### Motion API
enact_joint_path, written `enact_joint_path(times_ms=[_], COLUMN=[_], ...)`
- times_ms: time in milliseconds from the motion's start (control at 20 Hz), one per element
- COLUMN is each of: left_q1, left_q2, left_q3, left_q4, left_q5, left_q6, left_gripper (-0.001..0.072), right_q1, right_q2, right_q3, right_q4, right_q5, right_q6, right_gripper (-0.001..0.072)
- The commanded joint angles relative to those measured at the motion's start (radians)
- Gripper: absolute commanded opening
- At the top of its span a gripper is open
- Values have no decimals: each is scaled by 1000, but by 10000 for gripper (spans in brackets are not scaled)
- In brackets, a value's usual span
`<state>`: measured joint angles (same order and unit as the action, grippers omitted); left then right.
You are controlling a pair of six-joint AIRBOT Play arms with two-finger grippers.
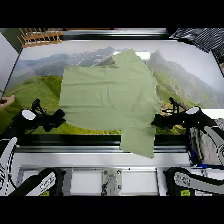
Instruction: Fold the clothes and pants, and hang the long-sleeved shirts on hangers.
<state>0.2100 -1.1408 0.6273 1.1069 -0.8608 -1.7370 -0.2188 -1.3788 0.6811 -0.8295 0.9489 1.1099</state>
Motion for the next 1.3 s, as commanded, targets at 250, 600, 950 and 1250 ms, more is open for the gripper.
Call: enact_joint_path(times_ms=[250, 600, 950, 1250], left_q1=[45, 53, 53, 53], left_q2=[275, 642, 786, 560], left_q3=[344, 771, 843, 809], left_q4=[-4, 2, 2, 0], left_q5=[-1, 56, 63, -77], left_q6=[4, 40, 39, 39], left_gripper=[7, 7, 6, 6], right_q1=[11, 11, 10, 11], right_q2=[308, 659, 863, 744], right_q3=[405, 800, 800, 800], right_q4=[-75, -75, -75, -91], right_q5=[50, -90, -117, 98], right_q6=[-18, -19, -6, 132], right_gripper=[12, 13, 12, 11])
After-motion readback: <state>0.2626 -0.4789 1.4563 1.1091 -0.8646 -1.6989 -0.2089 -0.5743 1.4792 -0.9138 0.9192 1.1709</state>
